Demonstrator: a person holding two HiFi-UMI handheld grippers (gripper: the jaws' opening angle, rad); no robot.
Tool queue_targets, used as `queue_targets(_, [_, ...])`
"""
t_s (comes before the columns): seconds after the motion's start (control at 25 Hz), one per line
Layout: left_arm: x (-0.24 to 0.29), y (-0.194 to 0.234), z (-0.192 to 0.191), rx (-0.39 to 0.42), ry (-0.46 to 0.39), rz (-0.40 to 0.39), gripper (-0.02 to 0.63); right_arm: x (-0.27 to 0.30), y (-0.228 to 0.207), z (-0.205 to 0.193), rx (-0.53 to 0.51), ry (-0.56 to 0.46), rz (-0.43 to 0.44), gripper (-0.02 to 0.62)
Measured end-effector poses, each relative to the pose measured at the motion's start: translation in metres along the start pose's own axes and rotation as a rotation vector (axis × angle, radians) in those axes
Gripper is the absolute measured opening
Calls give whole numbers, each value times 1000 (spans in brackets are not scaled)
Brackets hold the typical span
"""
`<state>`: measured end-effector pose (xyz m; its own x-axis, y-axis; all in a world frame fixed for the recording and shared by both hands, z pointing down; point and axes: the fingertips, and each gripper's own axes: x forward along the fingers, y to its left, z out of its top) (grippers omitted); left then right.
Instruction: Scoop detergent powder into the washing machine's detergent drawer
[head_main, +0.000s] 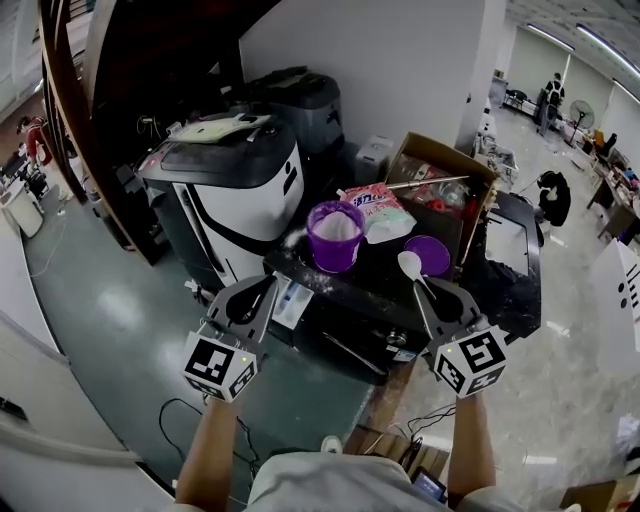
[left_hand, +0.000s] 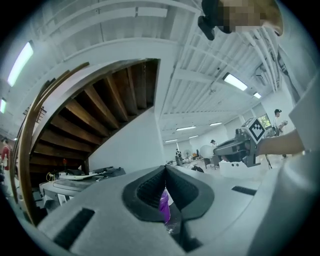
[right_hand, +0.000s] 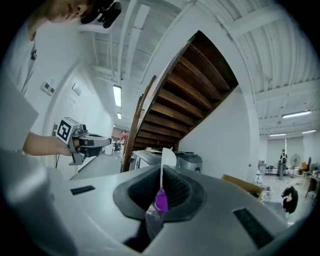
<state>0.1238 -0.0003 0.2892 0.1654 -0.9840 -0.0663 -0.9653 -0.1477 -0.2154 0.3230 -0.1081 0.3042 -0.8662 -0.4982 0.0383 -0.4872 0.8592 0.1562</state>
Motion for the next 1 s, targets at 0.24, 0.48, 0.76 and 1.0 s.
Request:
queue_targets(0.24, [-1,0,-9,-3,23,22,9,6,-7,-5,24,-9,34,6])
queue_targets(0.48, [-6,18,-27,31,141,110,9,14,-8,-11,28,17,48,6])
queue_targets(0.76, [11,37,-44,-19,156,95,9,37,-15,-17,15,38,42,6])
queue_targets(1.0, [47,69,-64,-42,161,66,9,81,-29,-26,2,77,35,6])
